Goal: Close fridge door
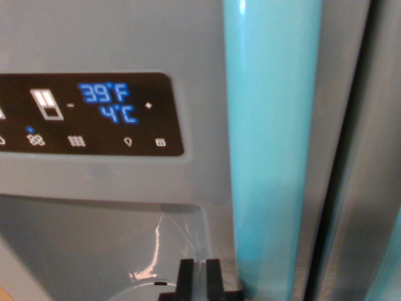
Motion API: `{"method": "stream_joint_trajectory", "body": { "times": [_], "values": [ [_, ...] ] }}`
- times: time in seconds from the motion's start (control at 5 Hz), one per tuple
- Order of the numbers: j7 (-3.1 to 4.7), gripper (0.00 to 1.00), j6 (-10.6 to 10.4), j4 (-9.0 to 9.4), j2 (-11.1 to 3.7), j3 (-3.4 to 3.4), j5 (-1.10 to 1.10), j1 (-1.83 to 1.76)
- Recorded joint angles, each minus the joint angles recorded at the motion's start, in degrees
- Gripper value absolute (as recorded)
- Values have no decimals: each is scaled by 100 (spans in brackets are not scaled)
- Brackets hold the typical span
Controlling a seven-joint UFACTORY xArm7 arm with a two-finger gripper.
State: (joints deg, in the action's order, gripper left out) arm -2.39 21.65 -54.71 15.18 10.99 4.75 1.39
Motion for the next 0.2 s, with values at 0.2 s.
{"method": "stream_joint_trajectory", "body": {
  "times": [0.2],
  "values": [
    [0,100,0,0,0,0,0,0]
  ]
}}
